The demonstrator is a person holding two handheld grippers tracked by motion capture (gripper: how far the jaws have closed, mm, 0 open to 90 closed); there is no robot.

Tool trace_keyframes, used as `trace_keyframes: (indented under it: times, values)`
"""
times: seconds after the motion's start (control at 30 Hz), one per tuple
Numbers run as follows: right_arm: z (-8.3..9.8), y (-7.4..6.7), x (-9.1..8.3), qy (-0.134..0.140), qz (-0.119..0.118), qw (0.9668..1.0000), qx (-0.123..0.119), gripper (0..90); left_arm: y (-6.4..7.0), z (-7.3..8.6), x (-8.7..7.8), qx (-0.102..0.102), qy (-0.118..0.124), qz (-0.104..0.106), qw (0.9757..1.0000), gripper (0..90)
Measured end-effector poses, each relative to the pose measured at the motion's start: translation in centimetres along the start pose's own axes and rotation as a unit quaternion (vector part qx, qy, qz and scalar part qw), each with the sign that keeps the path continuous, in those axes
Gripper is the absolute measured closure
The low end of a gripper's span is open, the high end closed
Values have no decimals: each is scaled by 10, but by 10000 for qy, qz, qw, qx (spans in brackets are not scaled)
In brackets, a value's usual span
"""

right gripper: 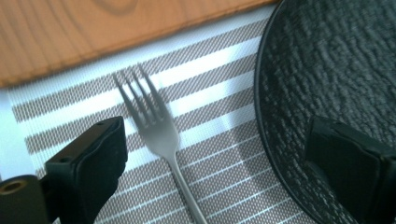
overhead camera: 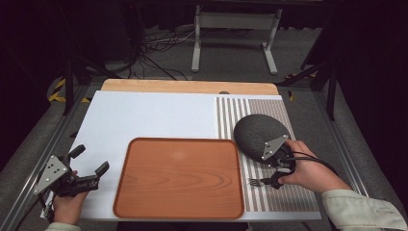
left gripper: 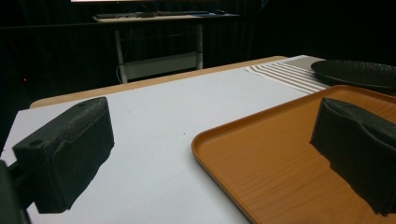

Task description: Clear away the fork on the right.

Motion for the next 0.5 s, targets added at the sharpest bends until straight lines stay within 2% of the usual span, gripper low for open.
trace_keyframes:
  times: [0.07,0.17,0.23,0.4,0.5]
  values:
    - [1,0,0,-127,-30,9999,-92,89,0,0,0,-2,2,1,10000,2]
    - [2,-1,1,-239,-55,9996,-102,92,0,0,0,1,5,4,10000,3]
    - [4,-4,2,-423,-147,9989,-134,115,0,0,0,0,4,3,10000,3]
    - [7,-6,5,-746,-294,9959,-425,175,0,0,0,-2,12,-3,10000,3]
    - [8,-7,6,-811,-389,9940,-624,238,0,0,0,-4,11,-2,10000,3]
Point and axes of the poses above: each handheld gripper's, and its own axes: x roughly forward along the jaws, z roughly out of its underside, y roughly to its right, the point moved 5 cm from there along x, roughly forward along the jaws, and after that the axes turned 4 degrees about y, right-handed, at the moved point
